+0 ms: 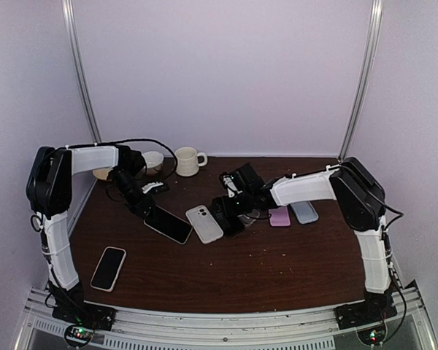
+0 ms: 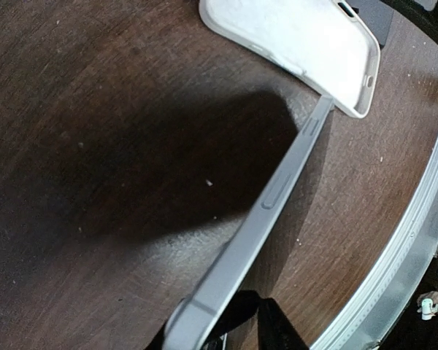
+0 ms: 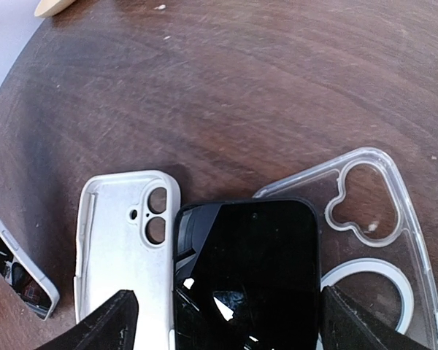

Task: Take the phone out of the phone case
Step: Place the phone on the phone case, then pick up the phone with the phone case from the corner of the board, then pass from the left arm to the right

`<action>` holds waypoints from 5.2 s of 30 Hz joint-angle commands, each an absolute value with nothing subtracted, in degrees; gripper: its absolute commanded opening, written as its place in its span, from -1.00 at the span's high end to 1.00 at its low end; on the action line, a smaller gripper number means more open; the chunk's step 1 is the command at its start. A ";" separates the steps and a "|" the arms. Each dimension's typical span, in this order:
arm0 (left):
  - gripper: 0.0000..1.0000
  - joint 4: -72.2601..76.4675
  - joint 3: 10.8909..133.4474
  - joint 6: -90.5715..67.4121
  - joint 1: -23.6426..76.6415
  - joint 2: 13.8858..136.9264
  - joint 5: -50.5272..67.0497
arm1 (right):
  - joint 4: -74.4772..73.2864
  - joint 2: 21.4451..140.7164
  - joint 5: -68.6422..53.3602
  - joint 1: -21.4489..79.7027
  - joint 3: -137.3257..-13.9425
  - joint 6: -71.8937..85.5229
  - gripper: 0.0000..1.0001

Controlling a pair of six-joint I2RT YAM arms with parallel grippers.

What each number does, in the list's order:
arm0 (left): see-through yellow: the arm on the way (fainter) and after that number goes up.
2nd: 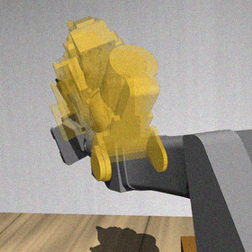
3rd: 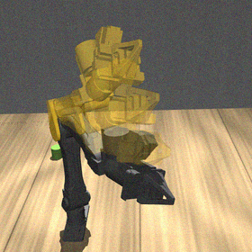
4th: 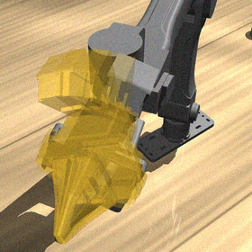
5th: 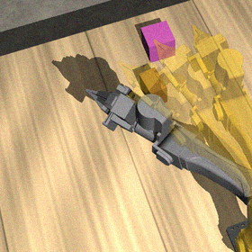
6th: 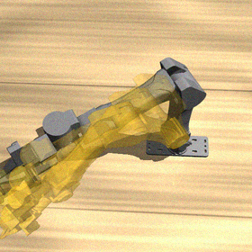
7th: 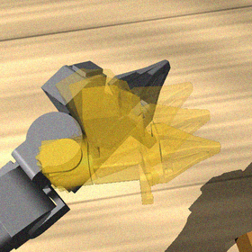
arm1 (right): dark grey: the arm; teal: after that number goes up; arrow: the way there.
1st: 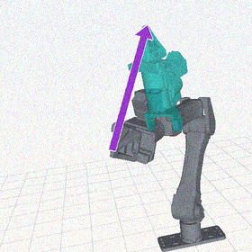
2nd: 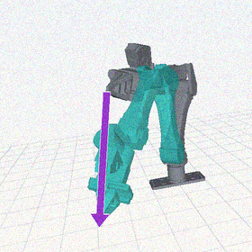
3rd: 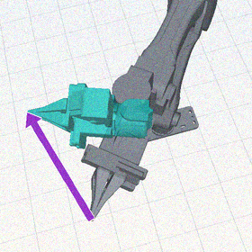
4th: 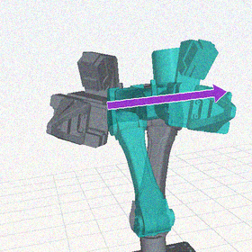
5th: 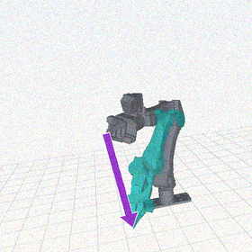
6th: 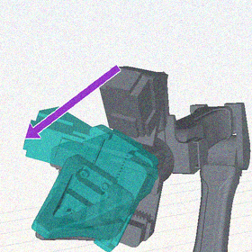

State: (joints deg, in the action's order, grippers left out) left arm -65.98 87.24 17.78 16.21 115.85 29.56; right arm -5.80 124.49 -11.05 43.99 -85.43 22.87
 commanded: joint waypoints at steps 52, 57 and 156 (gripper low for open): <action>-0.95 -67.18 52.46 -36.97 21.63 69.70 -5.09 | -7.94 111.58 1.33 50.12 -77.95 9.84 -0.79; -0.95 -67.51 48.18 -43.24 28.05 68.98 -9.70 | -10.10 111.84 0.42 54.91 -79.78 7.15 -0.78; -0.31 -37.52 51.82 -28.01 32.36 74.19 1.69 | -8.74 93.93 0.18 59.21 -66.84 15.79 -0.80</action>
